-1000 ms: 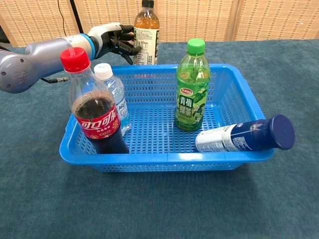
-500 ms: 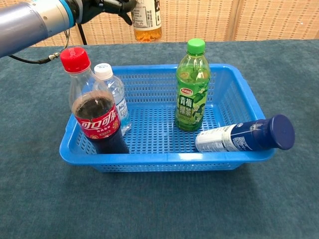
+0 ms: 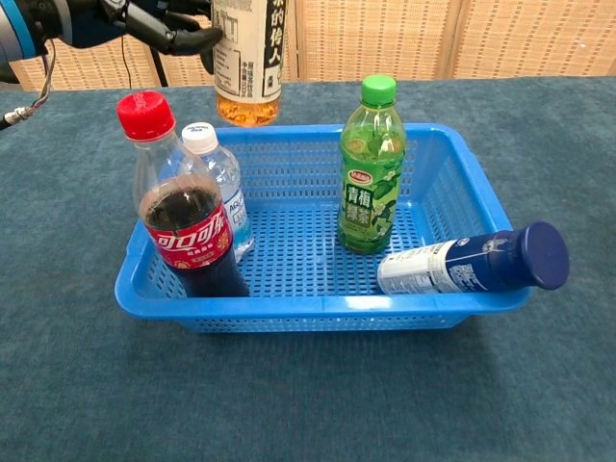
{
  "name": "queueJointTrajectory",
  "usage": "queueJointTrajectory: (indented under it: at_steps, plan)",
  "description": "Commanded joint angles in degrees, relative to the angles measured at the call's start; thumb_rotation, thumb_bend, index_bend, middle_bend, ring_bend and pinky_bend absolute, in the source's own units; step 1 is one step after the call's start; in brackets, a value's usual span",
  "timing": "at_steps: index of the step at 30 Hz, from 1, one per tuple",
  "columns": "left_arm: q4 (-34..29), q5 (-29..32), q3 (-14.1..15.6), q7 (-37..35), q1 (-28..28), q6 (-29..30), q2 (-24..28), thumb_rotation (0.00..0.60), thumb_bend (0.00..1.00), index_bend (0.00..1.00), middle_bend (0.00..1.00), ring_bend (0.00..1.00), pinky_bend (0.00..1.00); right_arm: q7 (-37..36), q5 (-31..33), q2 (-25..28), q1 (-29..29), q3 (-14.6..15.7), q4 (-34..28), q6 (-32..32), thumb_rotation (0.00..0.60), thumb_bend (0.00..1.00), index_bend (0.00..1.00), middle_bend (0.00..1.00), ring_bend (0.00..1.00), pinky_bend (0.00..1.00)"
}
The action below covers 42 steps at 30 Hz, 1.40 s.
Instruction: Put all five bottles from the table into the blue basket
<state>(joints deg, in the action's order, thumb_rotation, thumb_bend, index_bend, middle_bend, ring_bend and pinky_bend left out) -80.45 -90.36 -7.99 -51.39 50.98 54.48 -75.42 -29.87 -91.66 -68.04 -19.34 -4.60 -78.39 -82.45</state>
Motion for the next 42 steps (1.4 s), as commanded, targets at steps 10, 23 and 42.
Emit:
queueJointTrajectory:
  at_steps: [10, 23, 42]
  plan:
    - [3.6, -0.1, 1.7, -0.1, 1.1, -0.9, -5.2, 0.600, 0.55, 0.41, 0.36, 0.26, 0.40, 0.1, -0.2, 0.0, 0.1, -0.1, -0.1, 0.0, 0.600, 0.00, 0.00, 0.00, 0.00, 0.00]
    - [4.3, -1.7, 3.2, -2.1, 1.4, 1.1, -4.3, 0.600, 0.45, 0.00, 0.00, 0.00, 0.00, 0.0, -0.2, 0.0, 0.2, -0.2, 0.0, 0.1, 0.600, 0.00, 0.00, 0.00, 0.00, 0.00]
    - [-7.4, 3.4, 4.7, 13.3, -11.3, 13.2, 12.3, 0.600, 0.44, 0.00, 0.00, 0.00, 0.00, 1.4, -0.9, 0.7, 0.5, 0.1, -0.9, -0.4, 0.600, 0.00, 0.00, 0.00, 0.00, 0.00]
